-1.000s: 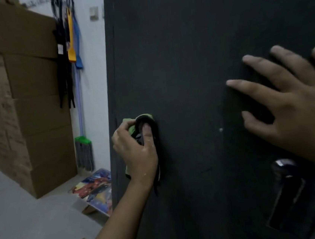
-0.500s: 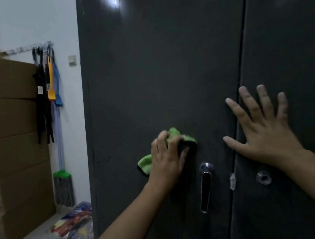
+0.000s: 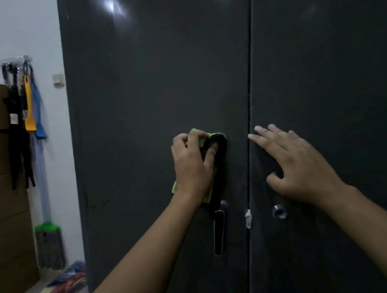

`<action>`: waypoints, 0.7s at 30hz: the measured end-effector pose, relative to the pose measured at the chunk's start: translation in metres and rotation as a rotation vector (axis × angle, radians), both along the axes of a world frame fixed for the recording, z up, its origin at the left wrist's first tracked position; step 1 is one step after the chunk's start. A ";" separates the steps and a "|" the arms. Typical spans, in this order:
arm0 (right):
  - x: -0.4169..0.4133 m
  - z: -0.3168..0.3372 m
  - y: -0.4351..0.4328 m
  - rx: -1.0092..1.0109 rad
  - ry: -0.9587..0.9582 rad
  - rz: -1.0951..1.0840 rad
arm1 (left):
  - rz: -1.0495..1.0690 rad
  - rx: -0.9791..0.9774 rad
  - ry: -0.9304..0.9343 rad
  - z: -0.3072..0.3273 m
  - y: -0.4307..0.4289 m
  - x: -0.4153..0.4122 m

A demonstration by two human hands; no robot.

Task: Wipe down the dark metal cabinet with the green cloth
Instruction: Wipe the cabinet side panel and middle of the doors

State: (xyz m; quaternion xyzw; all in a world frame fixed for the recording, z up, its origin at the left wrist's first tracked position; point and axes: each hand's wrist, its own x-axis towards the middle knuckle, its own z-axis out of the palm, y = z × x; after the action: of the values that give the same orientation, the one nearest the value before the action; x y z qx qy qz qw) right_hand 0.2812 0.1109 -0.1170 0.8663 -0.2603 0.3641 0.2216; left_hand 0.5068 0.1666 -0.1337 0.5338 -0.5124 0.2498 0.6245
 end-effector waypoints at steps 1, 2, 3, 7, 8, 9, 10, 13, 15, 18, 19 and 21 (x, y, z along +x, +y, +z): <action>-0.006 0.002 0.003 0.033 -0.048 0.030 | -0.020 0.016 -0.034 -0.001 -0.002 -0.010; -0.010 0.001 0.006 0.053 -0.084 0.050 | -0.033 0.034 -0.078 -0.004 -0.004 -0.020; -0.014 -0.003 0.008 0.065 -0.095 0.055 | -0.045 0.055 -0.126 -0.010 -0.006 -0.030; -0.018 -0.042 0.013 0.118 -0.056 0.023 | -0.108 0.143 -0.215 -0.042 -0.006 -0.053; -0.017 -0.051 0.014 0.134 -0.060 0.016 | -0.117 0.158 -0.229 -0.049 -0.004 -0.053; -0.017 -0.060 0.014 0.152 -0.061 0.007 | -0.125 0.178 -0.247 -0.054 -0.002 -0.053; -0.016 -0.067 0.015 0.171 -0.055 -0.003 | -0.131 0.203 -0.268 -0.058 0.000 -0.051; -0.010 -0.085 0.021 0.218 -0.035 -0.028 | -0.176 0.293 -0.274 -0.053 0.007 -0.049; -0.004 -0.090 0.029 0.250 -0.039 -0.029 | -0.241 0.308 -0.193 -0.041 0.011 -0.053; 0.004 -0.088 0.042 0.333 -0.115 0.052 | -0.374 0.214 0.008 -0.019 0.017 -0.072; 0.006 -0.085 0.045 0.337 -0.145 0.061 | -0.426 0.207 0.065 -0.012 0.018 -0.081; 0.007 -0.076 0.045 0.257 -0.211 0.004 | -0.509 0.266 0.101 -0.002 0.015 -0.099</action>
State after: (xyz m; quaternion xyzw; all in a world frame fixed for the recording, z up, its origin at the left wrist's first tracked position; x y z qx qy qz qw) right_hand 0.2878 0.1559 -0.1932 0.8451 -0.3248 0.4171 0.0797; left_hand 0.4081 0.1819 -0.1357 0.4771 -0.6263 -0.0110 0.6165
